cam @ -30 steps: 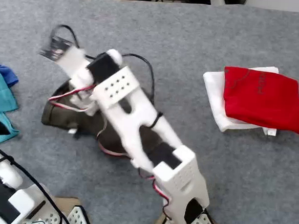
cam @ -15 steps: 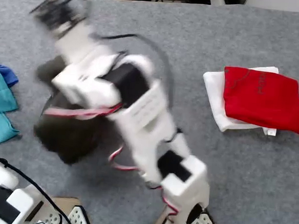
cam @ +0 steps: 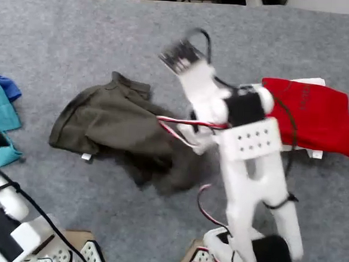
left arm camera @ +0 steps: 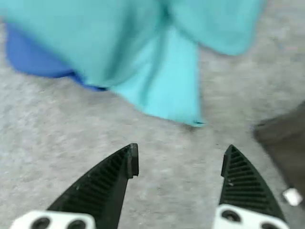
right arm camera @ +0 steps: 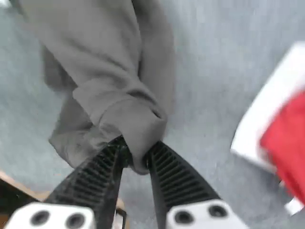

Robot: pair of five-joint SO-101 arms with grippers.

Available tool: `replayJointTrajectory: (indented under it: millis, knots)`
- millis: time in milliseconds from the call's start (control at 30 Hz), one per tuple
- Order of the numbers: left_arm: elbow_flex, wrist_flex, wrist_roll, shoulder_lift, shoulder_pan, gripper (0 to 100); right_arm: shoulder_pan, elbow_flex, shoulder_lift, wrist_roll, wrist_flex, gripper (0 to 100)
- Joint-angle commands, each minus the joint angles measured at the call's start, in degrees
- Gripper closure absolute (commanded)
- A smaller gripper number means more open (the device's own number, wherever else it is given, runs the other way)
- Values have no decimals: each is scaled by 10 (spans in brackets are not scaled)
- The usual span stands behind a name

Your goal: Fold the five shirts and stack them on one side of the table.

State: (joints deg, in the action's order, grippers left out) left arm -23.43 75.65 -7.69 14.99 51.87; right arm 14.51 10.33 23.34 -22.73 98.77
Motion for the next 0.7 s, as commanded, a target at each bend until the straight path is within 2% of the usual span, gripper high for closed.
replayJointTrajectory:
  millis: [0,200,333,467,600,667]
  knots:
    - [4,-1,37,4,-88,704,-92,114,56,-43,-40,984]
    - [16,-2,105,6,-262,704,-185,228,65,-131,-80,984]
    - [68,-3,164,4,-367,704,-191,301,65,-185,-121,984]
    - [130,-28,222,-6,-463,704,-175,349,65,-180,-205,984]
    - [133,-73,235,-81,-534,708,-175,364,65,-136,-273,984]
    - [129,-75,230,-145,-547,733,-174,362,65,-123,-286,984]
